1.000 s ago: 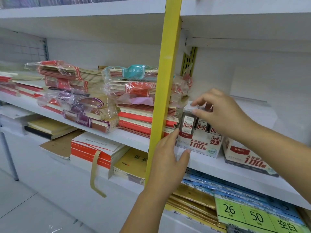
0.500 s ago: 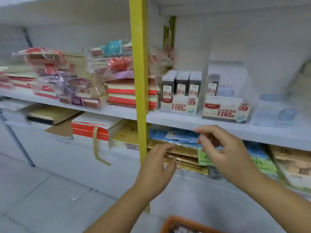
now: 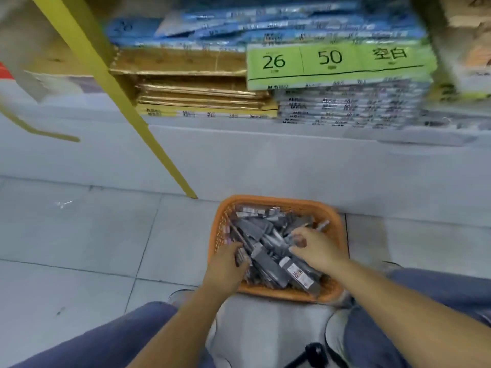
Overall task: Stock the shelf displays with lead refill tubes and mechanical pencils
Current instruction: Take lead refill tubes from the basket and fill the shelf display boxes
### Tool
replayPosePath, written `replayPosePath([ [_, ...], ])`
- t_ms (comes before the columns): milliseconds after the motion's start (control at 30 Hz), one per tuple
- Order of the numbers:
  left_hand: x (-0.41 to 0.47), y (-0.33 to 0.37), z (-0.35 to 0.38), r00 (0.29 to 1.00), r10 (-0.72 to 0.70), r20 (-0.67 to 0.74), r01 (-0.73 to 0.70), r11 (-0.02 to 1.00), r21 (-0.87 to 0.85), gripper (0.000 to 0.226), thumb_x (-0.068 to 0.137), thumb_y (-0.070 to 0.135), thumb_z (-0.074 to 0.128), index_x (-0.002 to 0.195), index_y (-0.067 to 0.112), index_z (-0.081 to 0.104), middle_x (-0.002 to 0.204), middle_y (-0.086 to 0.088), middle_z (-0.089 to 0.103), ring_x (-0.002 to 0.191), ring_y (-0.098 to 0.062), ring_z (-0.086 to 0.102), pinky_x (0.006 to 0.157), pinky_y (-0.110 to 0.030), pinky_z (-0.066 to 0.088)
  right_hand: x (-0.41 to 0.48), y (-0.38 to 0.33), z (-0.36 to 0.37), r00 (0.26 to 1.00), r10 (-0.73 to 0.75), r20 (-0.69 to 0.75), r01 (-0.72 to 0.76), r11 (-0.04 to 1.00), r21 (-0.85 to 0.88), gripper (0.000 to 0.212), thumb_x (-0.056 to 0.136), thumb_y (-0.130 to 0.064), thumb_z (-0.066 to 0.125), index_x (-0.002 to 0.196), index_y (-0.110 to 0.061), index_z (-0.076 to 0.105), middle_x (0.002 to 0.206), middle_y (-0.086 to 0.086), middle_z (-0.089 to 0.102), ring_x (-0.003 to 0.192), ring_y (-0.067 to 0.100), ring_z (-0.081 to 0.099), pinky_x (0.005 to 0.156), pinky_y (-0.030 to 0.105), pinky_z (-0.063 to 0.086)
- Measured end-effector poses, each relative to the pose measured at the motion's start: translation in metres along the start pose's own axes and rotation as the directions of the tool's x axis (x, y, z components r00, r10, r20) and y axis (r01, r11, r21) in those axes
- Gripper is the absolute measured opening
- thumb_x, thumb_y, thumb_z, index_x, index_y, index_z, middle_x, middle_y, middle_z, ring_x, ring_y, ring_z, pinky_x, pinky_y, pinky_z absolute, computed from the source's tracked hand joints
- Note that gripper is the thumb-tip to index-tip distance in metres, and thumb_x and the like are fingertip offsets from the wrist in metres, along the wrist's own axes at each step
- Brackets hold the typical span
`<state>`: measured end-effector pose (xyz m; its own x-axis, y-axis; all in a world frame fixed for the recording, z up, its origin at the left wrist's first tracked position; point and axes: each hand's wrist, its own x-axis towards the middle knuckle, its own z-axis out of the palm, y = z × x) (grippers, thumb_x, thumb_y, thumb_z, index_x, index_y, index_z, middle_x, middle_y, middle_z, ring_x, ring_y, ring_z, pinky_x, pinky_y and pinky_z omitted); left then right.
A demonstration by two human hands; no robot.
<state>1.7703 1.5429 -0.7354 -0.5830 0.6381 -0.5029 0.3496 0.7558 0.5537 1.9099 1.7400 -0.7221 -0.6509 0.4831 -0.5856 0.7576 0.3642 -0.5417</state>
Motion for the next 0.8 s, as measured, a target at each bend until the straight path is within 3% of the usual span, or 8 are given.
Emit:
replayPosePath([
  [100,0.011,-0.01,0.016,0.994,-0.104,-0.022,0.104,0.994,-0.025,0.056,0.091,0.038,0.07,0.138,0.013,0.052,0.131,-0.011,0.058,0.118,-0.027,0.056,0.1,-0.037,0.045,0.008,0.014,0.023,0.998,0.0,0.057,0.005,0.997,-0.083,0.054,0.083,-0.033,0.073,0.131,-0.019,0.052,0.128,0.004,0.058,0.11,0.016,0.056,0.085,0.029,0.045],
  [200,0.019,-0.014,0.027,0.982,-0.186,-0.015,0.186,0.981,-0.05,0.06,0.088,0.044,0.071,0.135,0.012,0.052,0.125,-0.01,0.062,0.112,-0.028,0.059,0.095,-0.038,0.048,0.015,0.018,0.043,1.0,0.015,0.019,-0.012,0.994,-0.109,0.071,0.081,-0.045,0.072,0.141,-0.022,0.041,0.138,0.004,0.051,0.124,0.023,0.048,0.099,0.035,0.042],
  [333,0.029,-0.008,0.039,0.966,-0.246,-0.079,0.241,0.968,-0.068,0.056,0.085,0.055,0.068,0.127,0.019,0.056,0.119,-0.004,0.067,0.106,-0.025,0.063,0.086,-0.034,0.05,0.032,0.01,0.059,0.992,0.052,-0.115,-0.063,0.993,-0.096,0.065,0.088,-0.051,0.062,0.141,-0.021,0.04,0.133,0.007,0.055,0.119,0.026,0.053,0.094,0.038,0.048],
  [467,0.034,0.001,0.045,0.935,-0.342,-0.092,0.306,0.912,-0.275,0.062,0.083,0.045,0.076,0.131,0.018,0.049,0.117,-0.004,0.07,0.104,-0.024,0.066,0.088,-0.034,0.052,0.048,0.002,0.062,0.984,0.072,-0.163,-0.099,0.982,-0.163,0.051,0.09,-0.046,0.06,0.132,-0.02,0.049,0.122,0.004,0.062,0.11,0.024,0.058,0.082,0.034,0.049],
  [567,0.032,-0.001,0.044,0.89,-0.453,-0.045,0.393,0.815,-0.426,0.058,0.082,0.028,0.079,0.129,0.017,0.047,0.095,0.004,0.069,0.079,-0.01,0.066,0.063,-0.015,0.052,0.053,0.0,0.056,0.993,0.071,-0.094,-0.084,0.986,-0.145,0.041,0.092,-0.04,0.059,0.126,-0.016,0.054,0.117,0.004,0.063,0.102,0.022,0.059,0.078,0.032,0.048],
  [600,0.03,-0.003,0.043,0.863,-0.505,-0.025,0.433,0.763,-0.48,0.054,0.081,0.018,0.079,0.126,0.015,0.048,0.092,0.006,0.066,0.076,-0.008,0.064,0.058,-0.016,0.052,0.053,0.0,0.052,0.995,0.069,-0.076,-0.078,0.99,-0.116,0.038,0.093,-0.038,0.059,0.124,-0.016,0.055,0.115,0.004,0.062,0.095,0.021,0.059,0.074,0.032,0.047],
  [700,0.029,-0.01,0.039,0.808,-0.577,0.123,0.502,0.562,-0.657,0.037,0.083,0.004,0.071,0.116,0.008,0.057,0.1,-0.013,0.071,0.085,-0.032,0.072,0.075,-0.047,0.062,0.05,0.008,0.036,0.994,0.09,-0.064,-0.092,0.995,-0.029,0.022,0.094,-0.033,0.058,0.111,-0.02,0.055,0.108,0.0,0.06,0.081,0.016,0.059,0.066,0.032,0.047],
  [800,0.023,-0.007,0.031,0.814,-0.535,0.223,0.488,0.423,-0.764,0.02,0.089,0.003,0.064,0.108,0.006,0.064,0.099,-0.016,0.074,0.085,-0.037,0.073,0.08,-0.058,0.06,0.039,0.02,0.021,0.989,0.128,-0.074,-0.123,0.99,0.069,0.014,0.094,-0.029,0.058,0.106,-0.021,0.056,0.099,-0.002,0.064,0.077,0.011,0.06,0.062,0.029,0.047],
])
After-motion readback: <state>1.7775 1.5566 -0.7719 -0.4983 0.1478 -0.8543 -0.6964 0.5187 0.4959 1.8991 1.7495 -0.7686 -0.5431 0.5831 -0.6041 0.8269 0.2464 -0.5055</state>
